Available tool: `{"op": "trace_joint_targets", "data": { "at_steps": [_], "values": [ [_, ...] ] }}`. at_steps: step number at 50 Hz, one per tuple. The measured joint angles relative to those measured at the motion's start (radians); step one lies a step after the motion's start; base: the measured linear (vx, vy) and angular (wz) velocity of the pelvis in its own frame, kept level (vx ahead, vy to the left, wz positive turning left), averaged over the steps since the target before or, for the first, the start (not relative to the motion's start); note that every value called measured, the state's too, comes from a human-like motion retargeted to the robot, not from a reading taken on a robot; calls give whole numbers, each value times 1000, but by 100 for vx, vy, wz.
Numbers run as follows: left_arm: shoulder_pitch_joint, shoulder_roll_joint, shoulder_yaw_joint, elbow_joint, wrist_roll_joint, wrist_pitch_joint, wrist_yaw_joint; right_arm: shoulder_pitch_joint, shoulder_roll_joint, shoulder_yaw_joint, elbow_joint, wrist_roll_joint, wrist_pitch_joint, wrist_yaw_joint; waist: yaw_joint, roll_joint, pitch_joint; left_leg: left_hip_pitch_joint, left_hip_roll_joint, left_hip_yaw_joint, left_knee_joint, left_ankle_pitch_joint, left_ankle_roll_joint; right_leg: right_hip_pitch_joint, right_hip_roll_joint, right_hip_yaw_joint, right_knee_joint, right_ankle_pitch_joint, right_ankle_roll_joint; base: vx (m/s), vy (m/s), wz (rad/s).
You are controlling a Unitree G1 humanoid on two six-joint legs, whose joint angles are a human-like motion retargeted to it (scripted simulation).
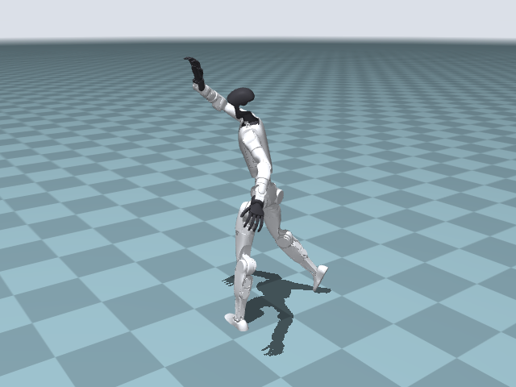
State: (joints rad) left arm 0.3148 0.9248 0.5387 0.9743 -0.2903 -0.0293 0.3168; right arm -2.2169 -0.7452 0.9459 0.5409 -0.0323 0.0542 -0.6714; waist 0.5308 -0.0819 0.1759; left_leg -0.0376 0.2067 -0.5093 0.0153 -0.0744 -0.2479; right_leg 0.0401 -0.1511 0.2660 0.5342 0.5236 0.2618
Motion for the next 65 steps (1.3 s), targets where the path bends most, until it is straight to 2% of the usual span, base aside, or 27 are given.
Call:
{"op": "trace_joint_targets", "data": {
  "at_steps": [4,6,10,13,15,18,22,25,27,28,30,33,37,40,44,47,52,57,62,65],
  "values": [
    [-99,-61,-27,121,-97,29,76,83,-67,35,-162,-28,-3,29,-17,54,-6,-17,64,49,1,10,3,2,22,6,-105,-1,0,-25,4,-83],
    [-157,-97,-64,149,-115,40,125,154,-111,41,-260,-61,-3,39,-20,70,-13,-30,77,85,3,20,8,-8,2,-22,-147,-26,0,-28,7,-106],
    [-232,-192,-200,97,-71,37,186,352,-192,31,-459,-158,-13,56,-39,51,-18,-50,20,181,16,38,37,-44,-131,-151,-167,-145,0,-24,4,-111],
    [-285,-270,-351,-5,42,26,207,524,-242,10,-598,-239,-27,81,-78,15,1,-45,-52,261,34,39,65,-54,-274,-331,-146,-268,-9,-19,-8,-113],
    [-348,-307,-449,-68,136,24,224,643,-264,-25,-676,-267,-43,92,-102,14,11,-41,-45,320,44,35,61,-54,-314,-476,-153,-338,-21,-18,-25,-150],
    [-448,-352,-579,-152,281,23,260,854,-276,-92,-760,-292,-74,117,-153,29,12,-26,-7,418,64,28,49,-50,-321,-632,-192,-432,-22,-17,-34,-175],
    [-593,-365,-684,-239,458,32,315,1196,-262,-219,-786,-326,-101,127,-263,57,19,6,57,549,102,34,34,-73,-273,-640,-237,-519,-13,-14,-40,-179],
    [-700,-327,-706,-280,551,45,344,1450,-231,-309,-703,-386,-90,87,-385,83,41,35,111,634,145,61,31,-107,-216,-549,-241,-554,-23,-9,-42,-166],
    [-749,-279,-722,-289,614,51,337,1653,-207,-411,-600,-467,-98,56,-470,93,33,-23,170,668,315,35,-4,-174,-181,-486,-149,-593,-22,-2,-38,-152],
    [-785,-247,-734,-284,628,57,338,1722,-201,-447,-530,-502,-83,46,-515,95,41,-26,184,683,340,52,0,-188,-164,-457,-145,-597,-25,-4,-36,-150],
    [-883,-165,-770,-249,629,69,352,1802,-202,-497,-363,-549,-20,33,-597,99,92,39,191,721,282,134,39,-159,-119,-401,-228,-571,-51,-6,-35,-157],
    [-986,-38,-850,-163,661,77,342,1921,-211,-617,-112,-570,24,30,-702,82,147,72,212,746,345,206,35,-139,-77,-328,-249,-564,-55,2,-29,-154],
    [-1065,90,-946,-50,633,67,323,2068,-270,-795,166,-519,58,34,-796,54,168,84,208,703,416,319,13,-133,-35,-230,-284,-545,-55,8,-19,-152],
    [-1074,152,-971,13,576,57,310,2182,-348,-940,305,-466,79,18,-851,28,150,84,149,598,426,424,-14,-141,-34,-156,-314,-526,-51,10,-7,-133],
    [-1050,212,-958,69,539,54,305,2327,-503,-1163,385,-440,109,-33,-932,-31,113,95,-50,413,406,547,-14,-164,-129,-47,-330,-520,-11,13,15,-105],
    [-1026,269,-946,104,540,54,305,2434,-616,-1331,407,-466,131,-57,-970,-46,120,146,-143,284,405,577,-14,-157,-136,20,-331,-527,-2,23,19,-119],
    [-991,363,-942,151,542,42,320,2597,-753,-1569,444,-502,158,-85,-1033,-78,152,223,-203,173,399,563,-14,-148,-119,69,-313,-543,-1,16,15,-69],
    [-1026,395,-967,157,544,35,368,2703,-800,-1735,544,-403,157,-101,-1080,-94,183,205,-184,229,407,479,-14,-163,-138,38,-309,-528,0,-13,8,32],
    [-1122,376,-977,8,518,47,398,2720,-707,-1780,666,-169,138,-84,-1062,-53,189,95,-89,407,423,318,-14,-227,-172,-53,-310,-488,0,-34,2,118],
    [-1146,378,-954,-194,464,39,333,2646,-572,-1694,713,33,131,-81,-1015,11,186,35,41,569,426,190,-14,-265,-149,-143,-292,-479,-13,-24,5,149]
  ]
}}
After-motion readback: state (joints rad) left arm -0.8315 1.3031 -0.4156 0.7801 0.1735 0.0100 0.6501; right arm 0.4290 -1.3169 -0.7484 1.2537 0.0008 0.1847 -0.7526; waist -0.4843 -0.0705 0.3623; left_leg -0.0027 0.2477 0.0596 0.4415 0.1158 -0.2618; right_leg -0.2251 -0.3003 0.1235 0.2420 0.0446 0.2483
